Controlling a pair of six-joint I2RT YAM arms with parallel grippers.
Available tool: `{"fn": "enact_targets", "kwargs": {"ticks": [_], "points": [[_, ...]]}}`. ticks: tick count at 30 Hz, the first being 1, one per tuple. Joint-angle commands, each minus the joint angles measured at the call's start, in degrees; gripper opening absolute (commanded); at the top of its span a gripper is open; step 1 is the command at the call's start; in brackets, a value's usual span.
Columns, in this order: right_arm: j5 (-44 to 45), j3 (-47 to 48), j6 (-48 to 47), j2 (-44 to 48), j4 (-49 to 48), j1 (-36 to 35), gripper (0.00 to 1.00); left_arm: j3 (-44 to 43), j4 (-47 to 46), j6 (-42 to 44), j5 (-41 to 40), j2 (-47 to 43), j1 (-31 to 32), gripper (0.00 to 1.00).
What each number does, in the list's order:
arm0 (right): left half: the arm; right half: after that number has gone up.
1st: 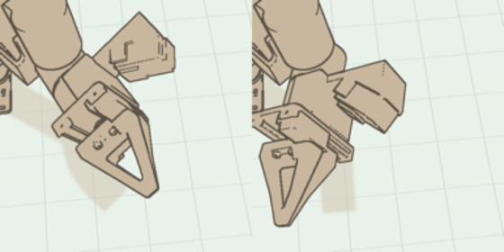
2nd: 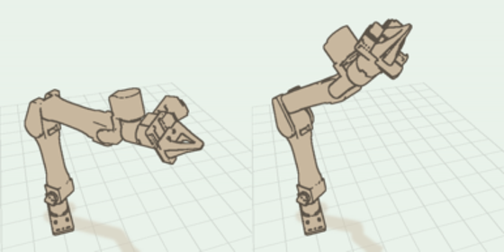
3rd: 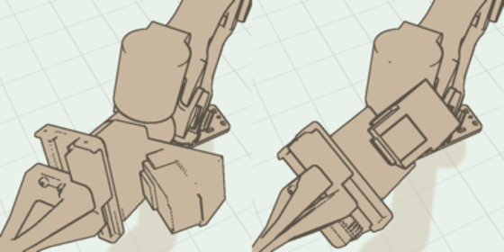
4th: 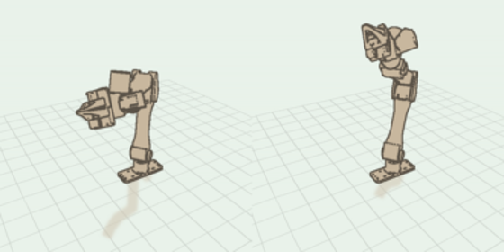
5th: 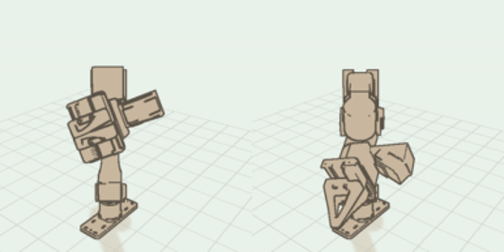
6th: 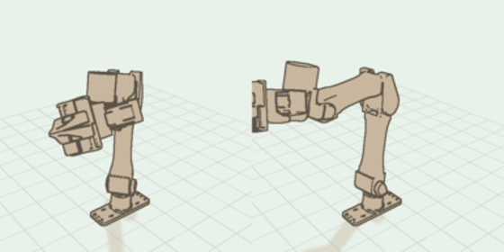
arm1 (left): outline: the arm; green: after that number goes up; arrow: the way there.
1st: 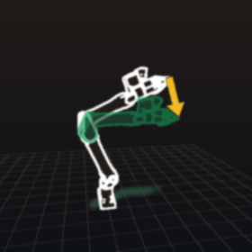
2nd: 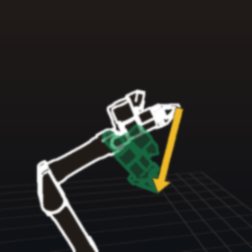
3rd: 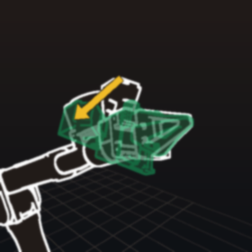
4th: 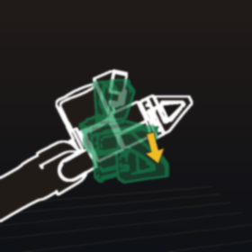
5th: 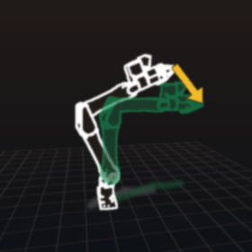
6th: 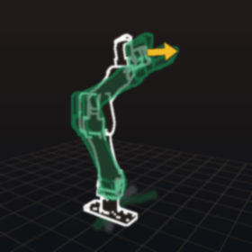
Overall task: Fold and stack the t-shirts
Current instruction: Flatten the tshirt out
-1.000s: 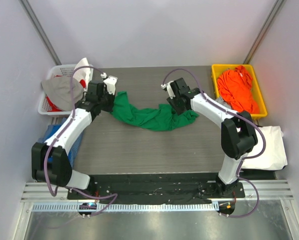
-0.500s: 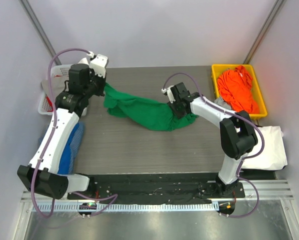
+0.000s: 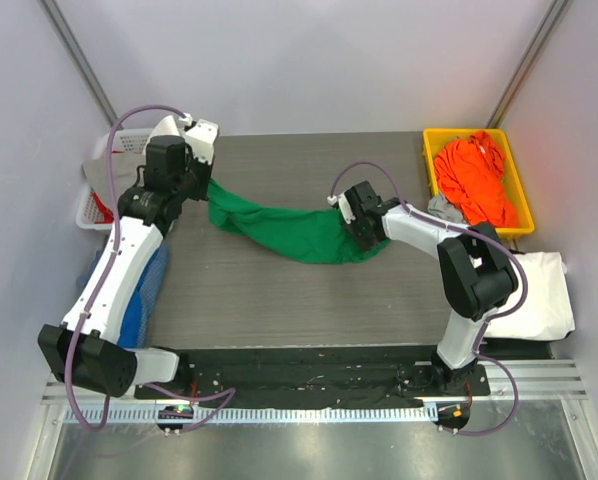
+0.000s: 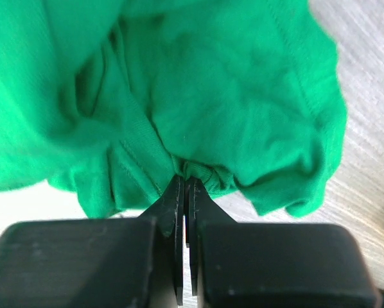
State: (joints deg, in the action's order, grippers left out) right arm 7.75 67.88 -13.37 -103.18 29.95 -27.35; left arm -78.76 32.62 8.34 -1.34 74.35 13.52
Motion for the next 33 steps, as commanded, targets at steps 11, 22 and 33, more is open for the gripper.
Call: {"fn": "enact_targets", "kwargs": {"ticks": [11, 22, 33], "points": [[-0.7, -12.0, -3.9, 23.2, 11.2, 0.5, 0.01, -3.2, -4.9, 2.3, -13.9, 7.5, -1.4, 0.0], [2.0, -16.4, -8.6, 30.5, 13.3, 3.3, 0.01, -8.3, -4.4, 3.3, -19.2, 15.2, -4.2, 0.0], [3.3, -19.2, -11.8, 30.0, 14.2, 3.5, 0.01, -6.5, -0.4, 4.2, -19.5, 13.7, -4.5, 0.0]]}}
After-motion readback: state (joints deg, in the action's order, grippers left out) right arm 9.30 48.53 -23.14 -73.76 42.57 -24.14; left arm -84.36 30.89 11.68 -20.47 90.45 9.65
